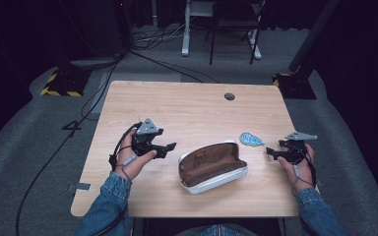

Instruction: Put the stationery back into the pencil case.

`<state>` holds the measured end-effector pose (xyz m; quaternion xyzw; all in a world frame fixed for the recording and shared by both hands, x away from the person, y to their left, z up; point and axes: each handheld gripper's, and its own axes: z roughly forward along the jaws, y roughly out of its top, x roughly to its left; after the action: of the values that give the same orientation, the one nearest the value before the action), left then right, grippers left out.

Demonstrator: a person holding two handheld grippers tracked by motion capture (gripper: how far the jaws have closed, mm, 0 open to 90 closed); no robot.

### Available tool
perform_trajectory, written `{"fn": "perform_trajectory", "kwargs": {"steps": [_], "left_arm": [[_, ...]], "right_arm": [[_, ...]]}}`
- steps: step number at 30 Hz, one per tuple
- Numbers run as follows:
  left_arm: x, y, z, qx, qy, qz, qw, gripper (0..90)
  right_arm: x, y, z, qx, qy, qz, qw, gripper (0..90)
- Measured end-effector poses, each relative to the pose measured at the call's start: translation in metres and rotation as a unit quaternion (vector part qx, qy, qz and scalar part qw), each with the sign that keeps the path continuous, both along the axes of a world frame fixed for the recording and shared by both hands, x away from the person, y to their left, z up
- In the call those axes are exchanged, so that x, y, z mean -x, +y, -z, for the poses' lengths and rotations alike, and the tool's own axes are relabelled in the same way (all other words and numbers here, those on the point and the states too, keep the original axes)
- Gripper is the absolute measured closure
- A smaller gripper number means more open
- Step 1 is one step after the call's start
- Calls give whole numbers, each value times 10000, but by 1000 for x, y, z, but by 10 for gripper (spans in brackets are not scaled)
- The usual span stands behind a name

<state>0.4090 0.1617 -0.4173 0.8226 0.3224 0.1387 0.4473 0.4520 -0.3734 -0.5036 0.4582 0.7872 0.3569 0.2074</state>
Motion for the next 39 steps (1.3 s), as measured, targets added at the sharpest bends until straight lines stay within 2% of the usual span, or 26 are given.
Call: {"fn": "perform_trajectory", "kwargs": {"steps": [4, 5, 8, 11, 15, 18, 21, 23, 30, 34, 39], "left_arm": [[-4, 13, 6, -50, 81, -197, 9998, 248], [-5, 16, 8, -9, 126, -265, 9996, 248], [-7, 27, 14, -112, 204, -436, 9988, 236], [-9, 39, 21, -115, 306, -657, 9973, 233], [-11, 52, 30, -294, 369, -863, 9951, 226], [-13, 59, 38, -268, 415, -985, 9939, 223], [-15, 66, 45, -543, 403, -1120, 9914, 218], [-16, 71, 51, -554, 513, -1234, 9895, 215], [-20, 74, 71, -630, 833, -1516, 9829, 212], [-22, 73, 80, -739, 934, -1519, 9812, 206], [-23, 75, 84, -705, 807, -1590, 9814, 188]], "right_arm": [[0, 0, 0, -3, 7, -1, 10000, 263], [0, 0, 0, 0, 5, -1, 10000, 264], [0, 0, 0, -6, 17, 1, 10000, 264], [0, 0, 0, 1, 13, 2, 10000, 264], [0, 0, 0, -2, 19, 0, 10000, 264], [0, 0, 0, -4, 23, 2, 10000, 266], [0, 0, 0, -1, 16, 6, 10000, 270], [0, 0, 0, 2, 16, 12, 10000, 271], [1, -1, -1, -20, -16, 83, 10000, 335], [1, -2, -1, -19, -19, 26, 10000, 341], [0, -3, -1, -25, 8, -67, 10000, 365]]}}
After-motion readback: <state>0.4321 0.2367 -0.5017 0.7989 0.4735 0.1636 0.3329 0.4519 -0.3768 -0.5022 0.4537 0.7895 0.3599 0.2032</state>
